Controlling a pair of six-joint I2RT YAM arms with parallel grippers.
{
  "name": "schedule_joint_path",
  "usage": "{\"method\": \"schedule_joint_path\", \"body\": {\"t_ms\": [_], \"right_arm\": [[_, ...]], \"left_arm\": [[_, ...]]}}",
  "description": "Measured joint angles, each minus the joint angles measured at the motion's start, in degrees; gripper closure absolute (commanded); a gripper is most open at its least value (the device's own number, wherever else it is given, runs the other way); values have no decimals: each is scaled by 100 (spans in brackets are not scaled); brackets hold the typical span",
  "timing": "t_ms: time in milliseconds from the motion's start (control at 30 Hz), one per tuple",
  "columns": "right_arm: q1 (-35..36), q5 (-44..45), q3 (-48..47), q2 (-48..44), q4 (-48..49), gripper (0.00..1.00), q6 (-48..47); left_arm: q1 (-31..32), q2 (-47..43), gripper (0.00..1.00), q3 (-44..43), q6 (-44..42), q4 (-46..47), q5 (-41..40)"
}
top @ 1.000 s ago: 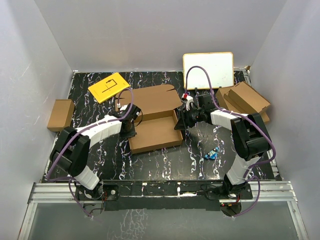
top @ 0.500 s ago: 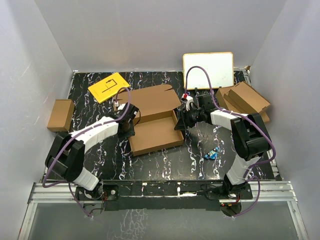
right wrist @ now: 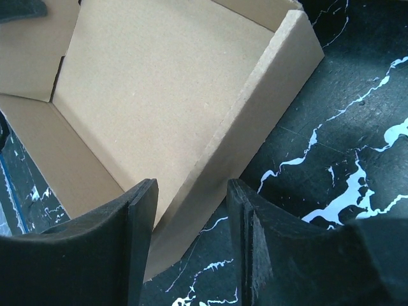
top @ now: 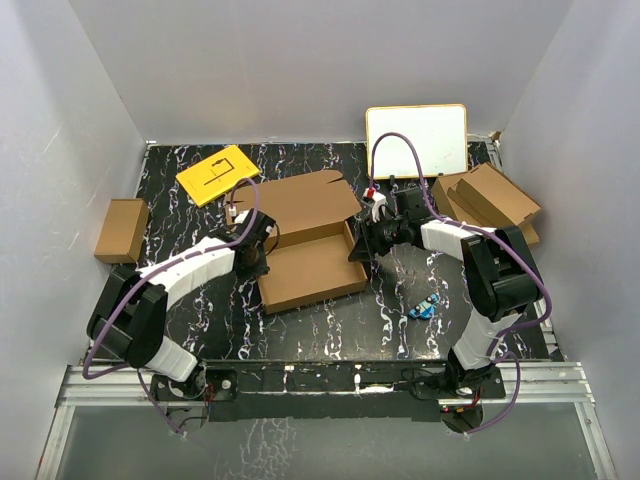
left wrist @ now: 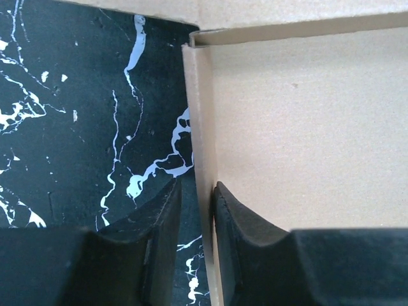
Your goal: Fold the paper box
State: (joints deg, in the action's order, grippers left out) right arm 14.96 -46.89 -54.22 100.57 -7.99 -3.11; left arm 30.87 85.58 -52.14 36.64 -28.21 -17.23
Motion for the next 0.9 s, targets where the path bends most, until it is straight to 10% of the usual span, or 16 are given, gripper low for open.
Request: {"method": "schedule_joint_path", "body": {"t_ms": [733,900], "right_arm": [[-249,-262,-87,-643,-667,21,-949],[-518,-780,-90,-1147,-1119,20,-1731]], "left_arm": [[0,-1473,50,319,31,267,354],[0,-2350,25,732,-57,586,623]]}}
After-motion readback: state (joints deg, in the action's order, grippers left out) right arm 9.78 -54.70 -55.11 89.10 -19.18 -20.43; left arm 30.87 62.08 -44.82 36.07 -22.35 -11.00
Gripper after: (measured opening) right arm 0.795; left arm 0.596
